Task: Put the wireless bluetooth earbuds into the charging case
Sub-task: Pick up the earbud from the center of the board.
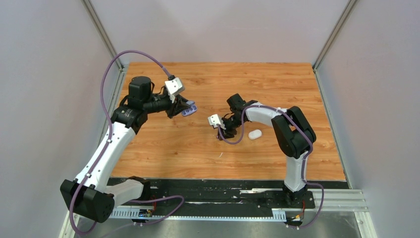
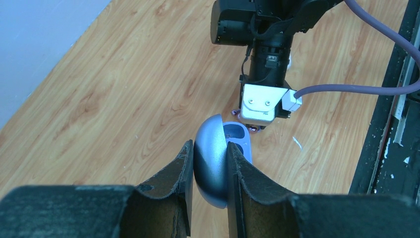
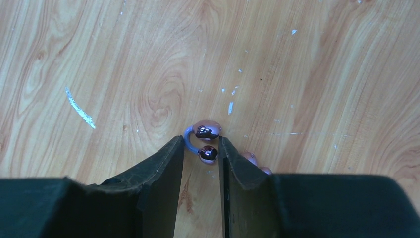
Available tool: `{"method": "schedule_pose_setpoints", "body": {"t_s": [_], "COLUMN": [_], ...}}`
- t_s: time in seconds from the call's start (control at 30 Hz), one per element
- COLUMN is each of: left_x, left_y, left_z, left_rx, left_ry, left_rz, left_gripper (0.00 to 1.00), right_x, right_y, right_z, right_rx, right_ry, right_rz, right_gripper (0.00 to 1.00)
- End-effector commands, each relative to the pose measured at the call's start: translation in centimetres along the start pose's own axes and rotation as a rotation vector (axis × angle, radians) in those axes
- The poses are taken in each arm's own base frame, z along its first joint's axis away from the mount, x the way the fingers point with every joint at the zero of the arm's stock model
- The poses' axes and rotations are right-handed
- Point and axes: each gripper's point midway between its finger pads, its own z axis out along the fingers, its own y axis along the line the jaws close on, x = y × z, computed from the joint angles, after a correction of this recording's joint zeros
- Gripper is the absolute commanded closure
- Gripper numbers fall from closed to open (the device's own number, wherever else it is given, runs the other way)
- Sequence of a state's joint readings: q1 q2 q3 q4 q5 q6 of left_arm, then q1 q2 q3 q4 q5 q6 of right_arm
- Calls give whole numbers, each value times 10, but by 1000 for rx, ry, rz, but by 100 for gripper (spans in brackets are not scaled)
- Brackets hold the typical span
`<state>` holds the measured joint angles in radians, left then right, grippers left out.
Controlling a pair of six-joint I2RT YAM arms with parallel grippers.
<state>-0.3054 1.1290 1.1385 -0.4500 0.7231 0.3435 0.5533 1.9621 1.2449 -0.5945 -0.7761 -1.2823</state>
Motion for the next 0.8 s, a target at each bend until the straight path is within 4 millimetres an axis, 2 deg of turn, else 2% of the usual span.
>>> {"method": "schedule_pose_setpoints", "body": {"t_s": [0.0,0.23,0.47,0.53,0.67,0.77], "left_x": [-19,-19,-19,-19,-16,-18], "left_y": [5,5,5,4,3,3], "left_z": [-4,-5,-4,-5,-6,-6], "left_rx": [-15,-17,-16,-16,-15,-14], "left_ry": [-34,-35,-36,-34,-26,-28], "left_rz": [45,51,44,43,48,52], "left_gripper": [100,100,100,100,100,100], "right_x": [-7,2,9,10,16,16], "right_y": [-2,7,14,14,19,20], "right_z": [2,0,1,2,2,2], "right_rx": [-15,-34,-65,-69,-86,-92], "right_ry": [-16,20,40,44,61,62], "right_rz": [-24,-19,7,16,31,30], "right_gripper": [68,64,73,73,65,70]}}
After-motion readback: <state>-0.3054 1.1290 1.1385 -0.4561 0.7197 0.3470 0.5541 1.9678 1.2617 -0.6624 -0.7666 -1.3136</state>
